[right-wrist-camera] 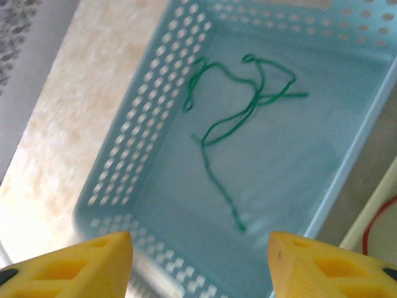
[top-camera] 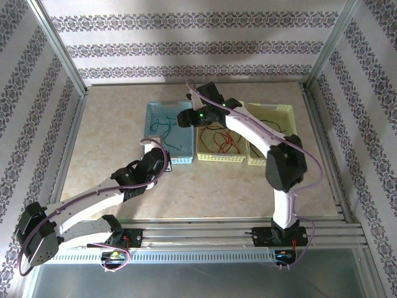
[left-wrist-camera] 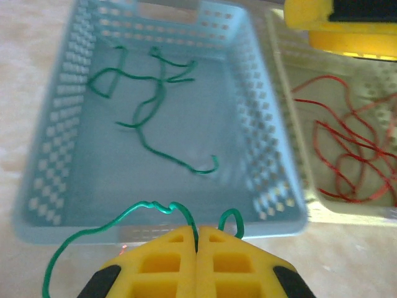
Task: Untangle the cables
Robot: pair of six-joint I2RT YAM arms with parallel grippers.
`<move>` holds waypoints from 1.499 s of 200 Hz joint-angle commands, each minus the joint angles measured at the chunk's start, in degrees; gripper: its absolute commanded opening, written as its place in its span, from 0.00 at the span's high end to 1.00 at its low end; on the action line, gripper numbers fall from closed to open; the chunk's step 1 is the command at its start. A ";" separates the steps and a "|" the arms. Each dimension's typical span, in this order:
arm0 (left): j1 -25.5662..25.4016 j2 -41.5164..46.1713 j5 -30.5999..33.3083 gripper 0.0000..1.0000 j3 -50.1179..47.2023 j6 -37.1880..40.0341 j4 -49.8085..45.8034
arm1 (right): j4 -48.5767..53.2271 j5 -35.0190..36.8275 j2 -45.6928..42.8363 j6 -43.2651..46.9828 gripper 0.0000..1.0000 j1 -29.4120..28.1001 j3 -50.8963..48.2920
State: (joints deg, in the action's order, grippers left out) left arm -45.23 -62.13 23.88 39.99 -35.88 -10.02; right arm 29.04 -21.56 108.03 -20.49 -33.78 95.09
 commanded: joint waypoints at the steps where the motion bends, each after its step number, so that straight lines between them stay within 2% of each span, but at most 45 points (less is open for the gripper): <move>1: -0.73 -0.44 -8.95 1.00 2.24 4.53 7.35 | -3.27 -3.46 -12.70 3.35 0.40 -2.72 -8.55; 29: -0.67 0.61 -14.34 1.00 2.79 4.79 10.87 | -7.19 -4.24 -22.41 0.60 0.40 -4.57 -19.26; 53: -0.07 3.21 -20.19 1.00 1.46 3.74 14.68 | -11.29 -8.41 -28.18 -3.76 0.41 -4.74 -26.56; 82: 0.71 5.77 -28.72 1.00 0.00 2.04 18.47 | -12.11 -9.31 -31.78 -5.55 0.41 -4.83 -30.25; 105: 0.76 6.25 -32.40 1.00 0.68 2.70 18.22 | -12.65 -8.18 -33.20 -6.70 0.41 -4.36 -31.10; 129: 0.76 6.46 -32.21 1.00 1.15 3.26 17.69 | -13.06 -8.67 -33.65 -7.68 0.46 -3.81 -31.62; 180: 0.69 6.96 -26.96 1.00 -0.38 2.06 19.64 | -21.89 -13.33 -35.87 -16.27 0.84 -3.42 -37.81; 214: 0.85 6.98 -24.06 1.00 -1.13 1.25 20.22 | -23.36 -10.25 -38.96 -18.61 1.00 -3.10 -41.10; 264: 1.53 8.19 -20.10 1.00 -2.56 -1.14 20.25 | -21.36 -3.64 -44.06 -23.63 1.00 2.66 -47.30; 282: 2.15 8.84 -20.89 1.00 -3.46 -2.04 21.45 | -19.97 -1.55 -45.81 -24.29 1.00 4.46 -49.56; 300: 2.34 8.43 -23.79 1.00 -3.21 -1.56 21.80 | -20.17 -2.81 -46.85 -22.38 1.00 3.94 -49.94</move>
State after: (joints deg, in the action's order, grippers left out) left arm -43.75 -54.24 1.54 37.12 -36.40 7.84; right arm 8.27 -25.63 62.98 -42.81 -29.36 46.24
